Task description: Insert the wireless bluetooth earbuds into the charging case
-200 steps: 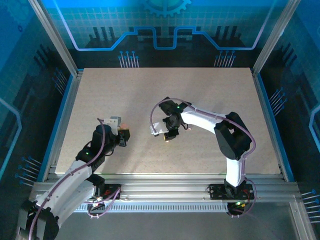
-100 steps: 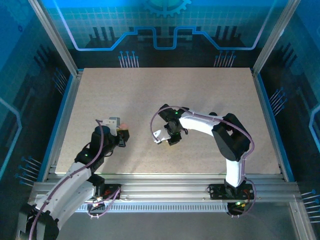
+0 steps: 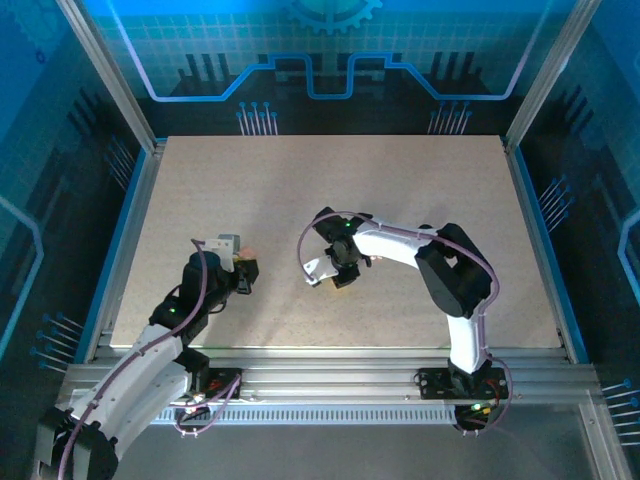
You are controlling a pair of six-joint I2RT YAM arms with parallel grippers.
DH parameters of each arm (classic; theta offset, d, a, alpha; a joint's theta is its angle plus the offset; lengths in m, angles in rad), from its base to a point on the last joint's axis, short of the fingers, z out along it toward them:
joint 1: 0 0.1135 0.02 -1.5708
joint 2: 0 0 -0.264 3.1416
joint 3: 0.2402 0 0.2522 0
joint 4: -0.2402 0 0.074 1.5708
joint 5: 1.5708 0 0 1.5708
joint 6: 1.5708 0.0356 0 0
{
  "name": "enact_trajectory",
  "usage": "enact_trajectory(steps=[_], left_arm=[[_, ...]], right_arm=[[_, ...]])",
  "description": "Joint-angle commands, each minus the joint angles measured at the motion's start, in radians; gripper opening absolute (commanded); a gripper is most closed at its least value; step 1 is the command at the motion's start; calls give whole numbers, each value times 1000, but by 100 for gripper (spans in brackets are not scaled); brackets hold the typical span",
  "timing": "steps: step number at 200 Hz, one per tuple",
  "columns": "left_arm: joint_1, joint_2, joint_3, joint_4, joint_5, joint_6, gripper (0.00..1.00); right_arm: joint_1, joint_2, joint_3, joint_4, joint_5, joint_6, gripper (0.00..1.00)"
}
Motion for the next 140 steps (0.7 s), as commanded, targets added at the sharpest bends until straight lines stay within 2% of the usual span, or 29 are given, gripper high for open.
enact_trajectory(steps=[1,100,140], left_arm=[[12,-14,-4,-1,21,-13,15],[14,-6,0,0,25,-13,15],[14,12,-1,14,37,2,15]], right_arm=[[0,28,39,-7,-13,-9,34],[-37,71,112,-72,-14,4,21],[-57,16,92,-76,-78,99,20]])
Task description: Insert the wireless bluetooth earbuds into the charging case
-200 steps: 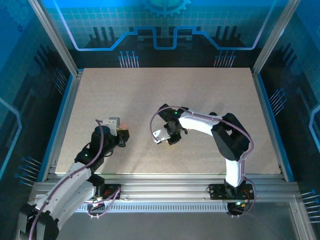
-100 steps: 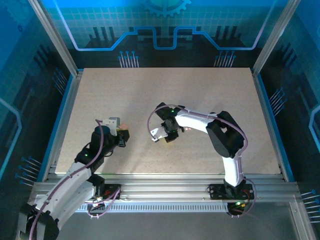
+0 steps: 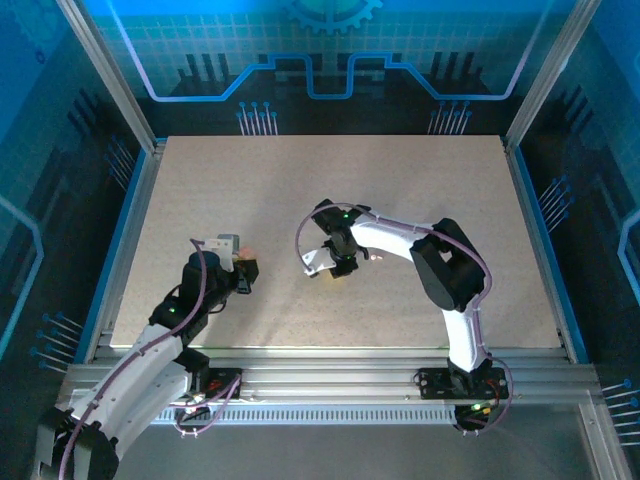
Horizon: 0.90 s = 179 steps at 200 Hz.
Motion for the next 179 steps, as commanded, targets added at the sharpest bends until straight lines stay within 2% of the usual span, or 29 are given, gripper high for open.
enact_trajectory(steps=[1,67,108,147,179], left_arm=[[8,11,-2,15,30,13,14],[5,111,2,165,127,63,14],[-27,212,-27,357,174,73,14],[-135,354,-18,502,143,154,13],[-203,479,-1,639,128,215,14]], right_arm=[[-22,-41,1,-33,-68,80,20],[-87,-193,-131,59,-166,327,17],[-126,-295,-172,81,-263,475,17],[-192,-381,-223,158,-486,653,17],[-238,-427,-258,243,-622,830,17]])
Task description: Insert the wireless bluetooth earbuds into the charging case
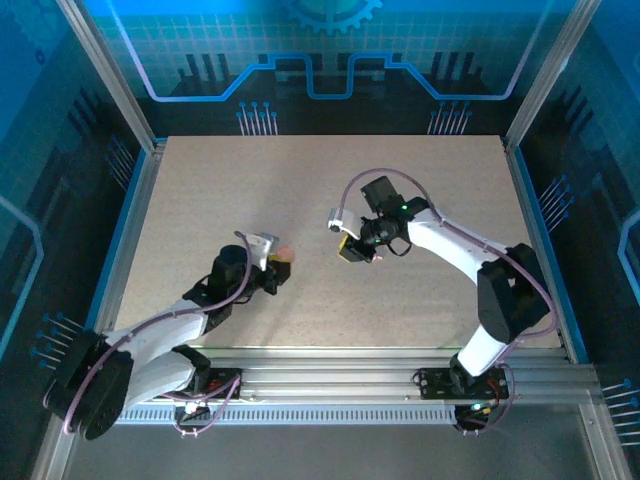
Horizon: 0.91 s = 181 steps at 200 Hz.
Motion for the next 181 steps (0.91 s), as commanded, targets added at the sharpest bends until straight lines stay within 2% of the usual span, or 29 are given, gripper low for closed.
enact_trajectory(steps=[1,54,95,138,181], left_arm=[[-41,71,14,175,-8,83,13],[-105,219,20,440,-11,147,13],[-142,297,25,600,-13,189,13],[-171,345,33,699,-22,224,12],[-195,377,37,774,-48,252,12]], right_arm=[[-34,-38,-31,87,-185,199,17],[-71,-155,-162,337,-283,557,18],[-62,-262,-275,558,-212,806,19],[-6,-350,-368,686,-83,907,20],[65,-358,-387,757,25,954,20]])
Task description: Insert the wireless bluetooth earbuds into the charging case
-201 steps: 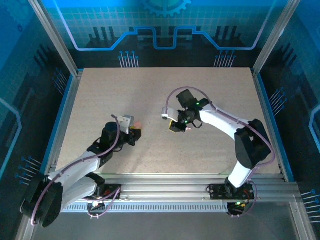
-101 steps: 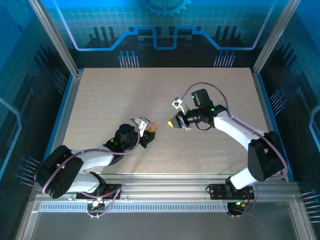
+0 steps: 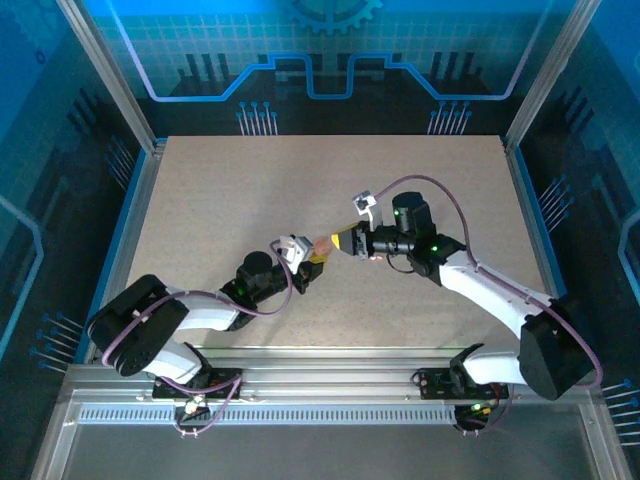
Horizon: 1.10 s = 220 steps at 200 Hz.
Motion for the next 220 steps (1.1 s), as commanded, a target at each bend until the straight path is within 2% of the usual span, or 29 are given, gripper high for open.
enact_trajectory(steps=[1,64,220], left_arm=[[-15,16,24,105,-24,43,12],[-27,18,22,145,-50,30,12],[-45,66,1,334,-116,-20,12]], right_arm=[[37,-14,-15,93,86,59,20],[86,9,-60,198,166,101,20],[111,24,-112,273,206,140,20]])
